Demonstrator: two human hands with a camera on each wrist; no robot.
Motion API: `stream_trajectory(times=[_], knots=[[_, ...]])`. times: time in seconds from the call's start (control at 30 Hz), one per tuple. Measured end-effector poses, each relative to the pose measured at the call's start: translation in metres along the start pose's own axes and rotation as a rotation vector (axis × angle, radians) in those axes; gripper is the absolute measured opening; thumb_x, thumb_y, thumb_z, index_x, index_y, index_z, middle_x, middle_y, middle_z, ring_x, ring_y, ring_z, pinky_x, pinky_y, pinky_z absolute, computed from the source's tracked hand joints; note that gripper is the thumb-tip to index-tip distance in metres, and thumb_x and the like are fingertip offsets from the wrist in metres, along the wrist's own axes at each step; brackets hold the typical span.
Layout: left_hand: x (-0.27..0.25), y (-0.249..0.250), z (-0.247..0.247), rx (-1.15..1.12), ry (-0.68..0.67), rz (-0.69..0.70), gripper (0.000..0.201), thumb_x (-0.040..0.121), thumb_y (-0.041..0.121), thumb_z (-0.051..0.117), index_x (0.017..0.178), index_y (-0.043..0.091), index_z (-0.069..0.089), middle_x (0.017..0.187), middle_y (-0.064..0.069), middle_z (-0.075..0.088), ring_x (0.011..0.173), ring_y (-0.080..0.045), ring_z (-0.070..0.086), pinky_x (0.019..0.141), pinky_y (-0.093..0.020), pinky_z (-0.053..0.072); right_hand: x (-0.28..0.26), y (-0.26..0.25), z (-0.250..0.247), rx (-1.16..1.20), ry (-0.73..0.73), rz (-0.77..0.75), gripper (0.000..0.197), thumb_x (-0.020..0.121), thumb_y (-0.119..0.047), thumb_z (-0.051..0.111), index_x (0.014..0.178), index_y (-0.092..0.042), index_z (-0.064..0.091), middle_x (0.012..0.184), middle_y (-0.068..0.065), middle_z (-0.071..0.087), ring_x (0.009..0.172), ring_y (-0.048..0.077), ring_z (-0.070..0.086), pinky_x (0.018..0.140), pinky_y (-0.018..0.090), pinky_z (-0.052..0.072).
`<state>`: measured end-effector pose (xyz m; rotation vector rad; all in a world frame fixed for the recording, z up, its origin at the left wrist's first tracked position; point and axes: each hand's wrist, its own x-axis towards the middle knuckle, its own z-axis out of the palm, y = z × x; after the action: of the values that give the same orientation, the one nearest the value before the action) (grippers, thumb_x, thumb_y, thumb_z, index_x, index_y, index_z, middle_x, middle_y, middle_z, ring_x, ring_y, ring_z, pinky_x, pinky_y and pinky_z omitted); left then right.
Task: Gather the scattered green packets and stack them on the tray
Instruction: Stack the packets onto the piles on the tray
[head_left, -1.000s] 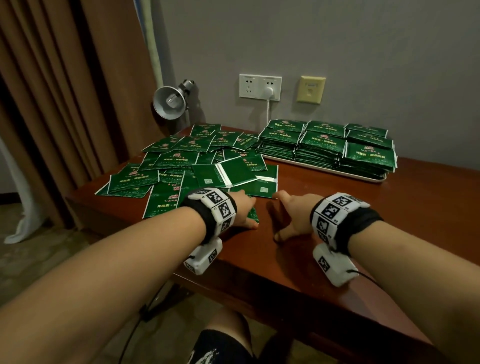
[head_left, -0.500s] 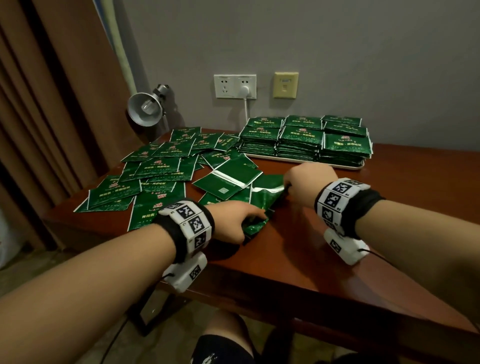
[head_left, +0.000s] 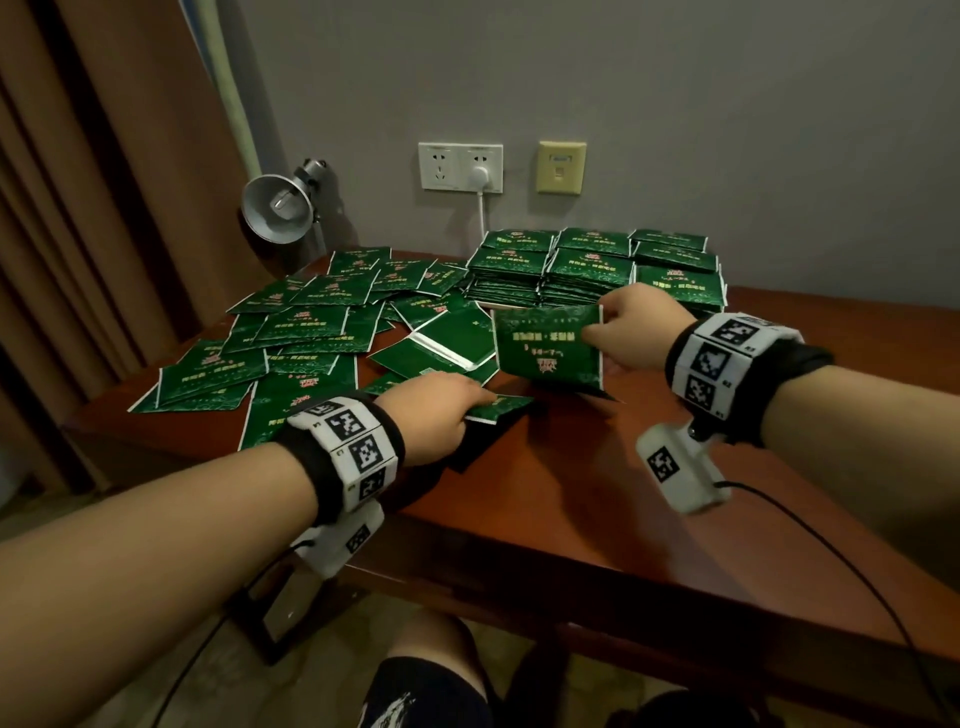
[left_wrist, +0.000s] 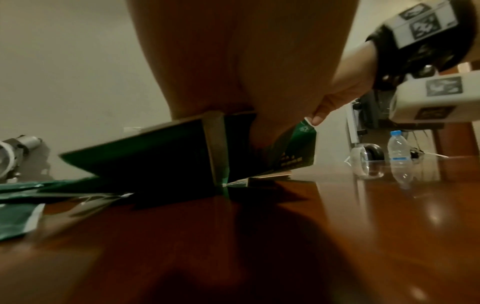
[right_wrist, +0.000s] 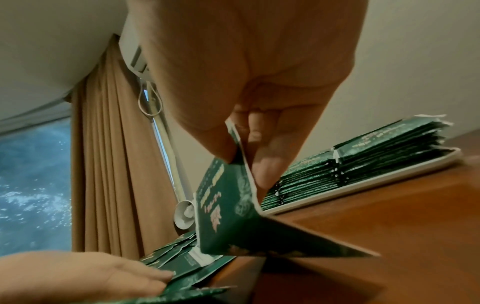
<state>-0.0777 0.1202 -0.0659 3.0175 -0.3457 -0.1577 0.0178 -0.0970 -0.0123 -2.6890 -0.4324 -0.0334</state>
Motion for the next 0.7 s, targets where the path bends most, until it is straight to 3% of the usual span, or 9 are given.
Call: stream_trajectory(times=[0.1,0.2,0.27,0.33,0.4,0.5,0.57,0.63,0.7], knots=[[-0.004,0.009,0.005,0.118,-0.016,0.070,0.053,0.093,0.012,0.042,0.146,0.021,0.042,0.149,-0.001,0.043,0.137,-0.019,0.037,0.114,-0.036,0.032,-0.005,0.006,0.002,0.018,-0.014,0.168,0.013,0.089,-0.018,0.056,0.090,-0.007,0.063,0.068,0.008,0.058,0.061,0.023,0.057,0.056,0.030,0.050],[-0.008,0.019,0.012,0.140,-0.027,0.133,0.050,0.096,0.017,0.043,0.145,0.018,0.043,0.146,-0.002,0.047,0.134,-0.020,0.040,0.111,-0.036,0.035,-0.017,0.011,0.006,-0.167,-0.208,0.250,0.023,0.092,-0.020,0.056,0.072,-0.009,0.055,0.069,0.006,0.057,0.059,0.020,0.054,0.051,0.026,0.044],[-0.010,0.025,0.015,0.124,-0.048,0.208,0.052,0.097,0.014,0.043,0.147,0.023,0.040,0.149,0.001,0.043,0.136,-0.019,0.038,0.111,-0.035,0.034,-0.022,0.010,0.010,-0.336,-0.319,0.242,0.022,0.095,-0.024,0.055,0.079,-0.008,0.058,0.076,0.004,0.059,0.065,0.020,0.056,0.051,0.026,0.043],[-0.011,0.031,0.015,0.119,-0.071,0.290,0.055,0.097,0.009,0.043,0.147,0.030,0.039,0.152,0.003,0.038,0.139,-0.018,0.034,0.112,-0.033,0.031,-0.025,0.008,0.012,-0.471,-0.308,0.212,0.021,0.094,-0.030,0.057,0.096,-0.010,0.056,0.085,0.003,0.059,0.078,0.022,0.058,0.059,0.028,0.046],[-0.008,0.035,0.012,0.126,-0.048,0.367,0.058,0.095,0.001,0.043,0.145,0.031,0.042,0.150,0.004,0.042,0.137,-0.018,0.036,0.111,-0.032,0.029,-0.026,0.005,0.010,-0.508,-0.285,0.195,0.024,0.092,-0.034,0.059,0.096,-0.011,0.054,0.083,0.003,0.059,0.079,0.022,0.059,0.059,0.027,0.047],[-0.001,0.033,0.006,0.106,0.177,0.531,0.057,0.085,-0.009,0.054,0.131,0.025,0.060,0.128,0.002,0.064,0.120,-0.026,0.056,0.101,-0.046,0.043,-0.024,0.006,0.009,-0.506,-0.371,0.179,0.026,0.096,-0.034,0.052,0.086,-0.011,0.058,0.088,0.006,0.058,0.080,0.022,0.055,0.050,0.024,0.039],[0.001,0.030,0.001,0.112,0.361,0.602,0.048,0.084,-0.008,0.054,0.120,0.021,0.068,0.115,0.003,0.071,0.111,-0.029,0.061,0.096,-0.048,0.048,-0.024,0.007,0.008,-0.443,-0.362,0.143,0.027,0.092,-0.034,0.058,0.080,-0.010,0.058,0.083,0.006,0.060,0.080,0.024,0.057,0.052,0.026,0.042],[0.000,0.033,-0.010,0.077,0.488,0.635,0.042,0.087,0.001,0.045,0.113,0.019,0.072,0.113,0.003,0.072,0.111,-0.029,0.061,0.095,-0.042,0.046,-0.022,0.010,0.010,-0.363,-0.306,0.058,0.029,0.085,-0.027,0.065,0.107,-0.009,0.060,0.103,0.007,0.064,0.095,0.025,0.061,0.068,0.028,0.051],[-0.001,0.037,-0.018,-0.032,0.569,0.620,0.040,0.087,0.012,0.040,0.108,0.018,0.074,0.115,0.003,0.070,0.113,-0.027,0.059,0.097,-0.034,0.045,-0.022,0.011,0.010,-0.234,-0.315,-0.044,0.063,0.080,-0.018,0.067,0.138,-0.019,0.043,0.127,0.003,0.055,0.103,0.020,0.060,0.080,0.029,0.053]])
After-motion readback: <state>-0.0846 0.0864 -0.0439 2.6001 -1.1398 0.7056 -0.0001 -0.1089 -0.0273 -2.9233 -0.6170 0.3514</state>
